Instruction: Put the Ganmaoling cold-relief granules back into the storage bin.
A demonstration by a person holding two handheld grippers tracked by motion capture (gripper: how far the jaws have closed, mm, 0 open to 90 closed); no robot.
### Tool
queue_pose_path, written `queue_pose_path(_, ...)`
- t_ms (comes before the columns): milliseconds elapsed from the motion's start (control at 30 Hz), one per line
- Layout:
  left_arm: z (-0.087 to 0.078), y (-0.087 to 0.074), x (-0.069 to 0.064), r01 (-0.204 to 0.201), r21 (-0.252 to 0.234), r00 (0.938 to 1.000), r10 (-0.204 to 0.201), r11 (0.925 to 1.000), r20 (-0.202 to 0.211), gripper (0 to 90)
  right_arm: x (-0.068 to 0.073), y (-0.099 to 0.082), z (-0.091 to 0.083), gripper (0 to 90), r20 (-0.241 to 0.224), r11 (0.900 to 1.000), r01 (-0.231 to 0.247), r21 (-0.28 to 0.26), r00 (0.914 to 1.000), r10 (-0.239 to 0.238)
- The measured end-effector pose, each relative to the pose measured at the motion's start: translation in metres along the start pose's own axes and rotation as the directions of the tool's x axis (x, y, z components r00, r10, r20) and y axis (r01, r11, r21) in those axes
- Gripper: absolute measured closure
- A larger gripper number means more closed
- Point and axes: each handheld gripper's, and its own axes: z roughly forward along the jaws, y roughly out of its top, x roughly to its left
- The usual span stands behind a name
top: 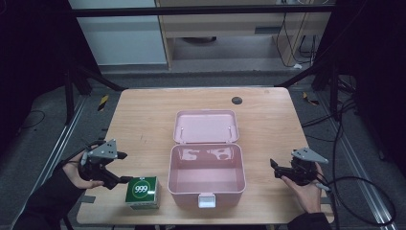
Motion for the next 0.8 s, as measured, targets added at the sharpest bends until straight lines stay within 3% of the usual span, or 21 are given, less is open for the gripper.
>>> queue_pose_path(367, 0.009, 0.004, -0.01, -0.083, 0.046, 0.9948, 0.08, 0.9955, 0.062, 13.5, 0.001, -0.001, 0.001, 5.7, -0.002, 0.9998, 0.013, 0.014, 0.9999, -0.013)
queue_pose_path(800, 0.023, 0.01, -0.019, -0.144, 0.092, 0.9854, 0.134, 0.9853, 0.105, 7.6, 0.002, -0.002, 0.003, 4.4, -0.003, 0.9994, 0.02, 0.029, 0.9998, -0.02)
